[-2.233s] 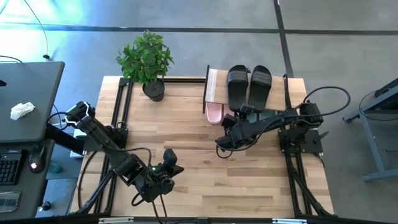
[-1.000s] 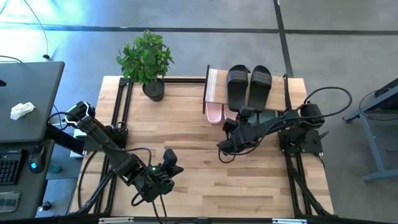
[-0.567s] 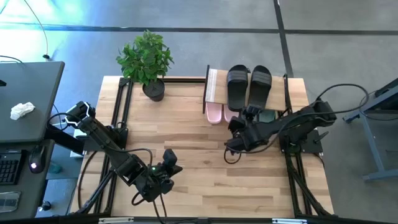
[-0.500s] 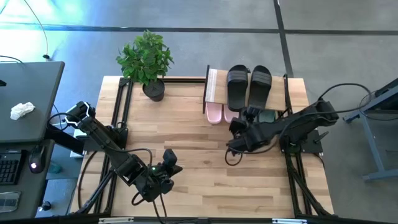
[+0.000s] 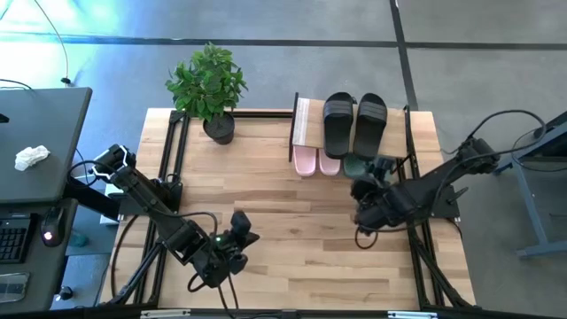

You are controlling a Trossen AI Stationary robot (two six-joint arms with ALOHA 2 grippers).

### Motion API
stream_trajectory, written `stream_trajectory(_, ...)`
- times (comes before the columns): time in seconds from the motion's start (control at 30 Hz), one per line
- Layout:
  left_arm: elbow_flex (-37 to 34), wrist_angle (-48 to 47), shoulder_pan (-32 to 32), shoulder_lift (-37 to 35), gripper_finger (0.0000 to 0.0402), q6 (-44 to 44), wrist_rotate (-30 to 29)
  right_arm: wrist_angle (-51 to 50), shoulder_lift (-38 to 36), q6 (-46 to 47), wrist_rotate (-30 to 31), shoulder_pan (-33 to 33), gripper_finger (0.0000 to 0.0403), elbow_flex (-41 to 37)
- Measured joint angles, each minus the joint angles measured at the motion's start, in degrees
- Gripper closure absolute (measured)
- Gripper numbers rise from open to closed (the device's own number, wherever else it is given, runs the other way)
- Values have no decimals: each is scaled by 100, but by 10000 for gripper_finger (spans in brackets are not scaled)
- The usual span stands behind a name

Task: Pick and place slides into the shelf
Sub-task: Adjust the right black slide on the shelf

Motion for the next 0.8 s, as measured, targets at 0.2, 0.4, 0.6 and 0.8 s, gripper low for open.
stream_trajectory(0.2, -5, 95, 352, 310, 401, 3, -354, -2, -107, 230, 269, 28, 189, -810)
stream_trajectory(0.4, -4, -46, 940, 832, 401, 76, 57, 57, -103, 424, 662, -137, 189, -1411)
stream_trajectory(0.6, -11, -94, 1405, 1020, 401, 138, 351, 224, -104, 270, 715, -438, 189, -1578)
stream_trajectory(0.8, -2, -51, 1698, 1016, 401, 161, 546, 689, -102, -376, 698, -818, 190, -1583)
